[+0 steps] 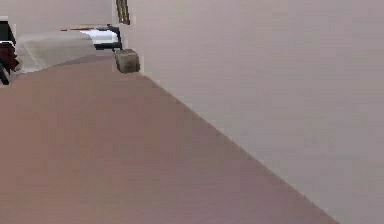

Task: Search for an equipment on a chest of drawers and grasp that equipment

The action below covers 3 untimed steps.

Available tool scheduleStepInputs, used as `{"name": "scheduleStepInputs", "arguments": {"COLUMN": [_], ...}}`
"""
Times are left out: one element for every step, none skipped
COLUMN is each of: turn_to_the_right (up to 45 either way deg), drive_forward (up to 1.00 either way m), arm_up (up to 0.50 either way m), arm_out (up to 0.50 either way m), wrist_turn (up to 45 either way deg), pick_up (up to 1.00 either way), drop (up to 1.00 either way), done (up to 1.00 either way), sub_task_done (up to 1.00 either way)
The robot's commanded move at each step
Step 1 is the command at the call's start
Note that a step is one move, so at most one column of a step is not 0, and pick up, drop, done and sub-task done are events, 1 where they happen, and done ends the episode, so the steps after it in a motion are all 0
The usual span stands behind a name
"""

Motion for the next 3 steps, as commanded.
{"name": "scheduleStepInputs", "arguments": {"turn_to_the_right": [0.0, 0.0, 0.0], "drive_forward": [0.00, 0.00, 0.00], "arm_up": [0.00, -0.24, 0.00], "arm_out": [0.00, 0.00, 0.00], "wrist_turn": [21.0, 0.0, 0.0], "pick_up": [0.00, 0.00, 1.00], "drop": [0.00, 0.00, 0.00], "done": [0.00, 0.00, 0.00], "sub_task_done": [0.00, 0.00, 0.00]}}
